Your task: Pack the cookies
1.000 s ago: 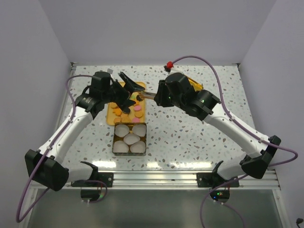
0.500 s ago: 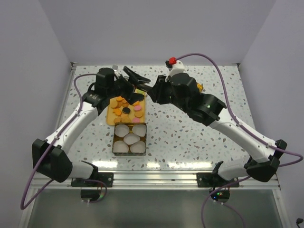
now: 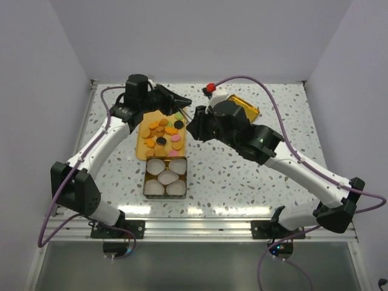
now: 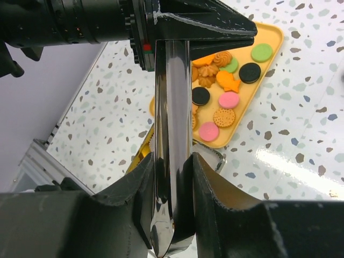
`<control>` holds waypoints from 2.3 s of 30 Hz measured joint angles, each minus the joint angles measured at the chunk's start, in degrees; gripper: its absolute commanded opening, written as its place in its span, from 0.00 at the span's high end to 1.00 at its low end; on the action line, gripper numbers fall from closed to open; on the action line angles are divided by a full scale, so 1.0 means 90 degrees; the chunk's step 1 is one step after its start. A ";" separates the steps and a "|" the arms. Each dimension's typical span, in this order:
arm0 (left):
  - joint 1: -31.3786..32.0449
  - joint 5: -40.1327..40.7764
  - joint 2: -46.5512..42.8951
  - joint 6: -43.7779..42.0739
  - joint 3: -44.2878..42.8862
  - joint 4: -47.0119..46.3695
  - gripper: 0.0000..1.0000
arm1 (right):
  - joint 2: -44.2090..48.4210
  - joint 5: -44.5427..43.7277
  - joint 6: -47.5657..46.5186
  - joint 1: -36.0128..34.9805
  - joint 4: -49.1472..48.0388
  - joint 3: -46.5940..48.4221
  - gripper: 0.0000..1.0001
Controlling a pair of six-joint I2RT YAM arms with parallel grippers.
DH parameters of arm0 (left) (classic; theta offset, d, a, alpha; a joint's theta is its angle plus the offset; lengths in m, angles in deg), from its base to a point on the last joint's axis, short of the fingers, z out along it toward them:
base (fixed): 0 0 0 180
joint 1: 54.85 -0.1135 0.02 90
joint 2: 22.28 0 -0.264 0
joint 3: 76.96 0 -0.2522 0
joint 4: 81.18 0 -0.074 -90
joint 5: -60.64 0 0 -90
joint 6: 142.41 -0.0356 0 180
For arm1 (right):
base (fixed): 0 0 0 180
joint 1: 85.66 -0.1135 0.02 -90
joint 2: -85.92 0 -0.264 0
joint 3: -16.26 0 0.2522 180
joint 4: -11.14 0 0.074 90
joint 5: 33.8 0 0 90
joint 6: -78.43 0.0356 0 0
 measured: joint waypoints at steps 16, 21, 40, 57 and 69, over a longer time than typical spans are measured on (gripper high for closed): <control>-0.0228 -0.0036 0.0172 -0.1103 -0.0372 0.0471 1.00 | -0.0738 0.0002 -0.0231 0.0007 0.0673 0.1251 0.16; -0.0226 -0.0029 0.0236 -0.1297 -0.0590 0.0821 1.00 | -0.1603 0.0022 -0.0452 0.0002 0.1056 0.2118 0.16; -0.0228 0.0544 0.0695 -0.2713 -0.1923 0.3060 0.87 | -0.3706 -0.1396 -0.1273 -0.0544 0.2890 0.4294 0.66; -0.0359 0.0607 0.0772 -0.3118 -0.2285 0.3653 0.09 | -0.3711 -0.1445 -0.0894 -0.0551 0.3113 0.3810 0.87; -0.1481 0.1214 -0.0845 -0.4056 -0.1183 0.4476 0.00 | -0.3514 -0.0435 -0.0296 0.0321 0.3007 0.2839 0.77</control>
